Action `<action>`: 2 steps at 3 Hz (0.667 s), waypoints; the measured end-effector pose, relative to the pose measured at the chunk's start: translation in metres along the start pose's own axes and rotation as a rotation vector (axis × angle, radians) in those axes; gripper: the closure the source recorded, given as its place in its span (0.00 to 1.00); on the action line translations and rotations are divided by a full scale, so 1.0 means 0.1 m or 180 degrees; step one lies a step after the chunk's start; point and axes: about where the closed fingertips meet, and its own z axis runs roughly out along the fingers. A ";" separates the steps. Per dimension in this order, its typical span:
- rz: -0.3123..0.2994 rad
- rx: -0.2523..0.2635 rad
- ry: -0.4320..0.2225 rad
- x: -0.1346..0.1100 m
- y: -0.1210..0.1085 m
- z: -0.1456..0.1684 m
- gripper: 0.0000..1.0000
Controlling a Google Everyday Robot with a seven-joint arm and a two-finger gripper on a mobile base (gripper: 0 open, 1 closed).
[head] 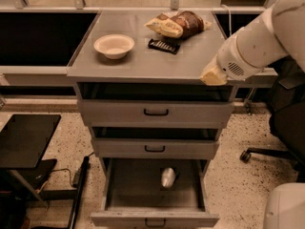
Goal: Place pepsi can into bottom drawer
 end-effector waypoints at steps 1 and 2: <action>0.0200 -0.0434 -0.0230 0.00 0.28 0.21 1.00; 0.0343 -0.0935 -0.0468 -0.06 0.58 0.40 1.00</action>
Offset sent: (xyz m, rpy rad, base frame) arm -0.0452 0.0720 -0.0696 0.3994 0.3198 0.2128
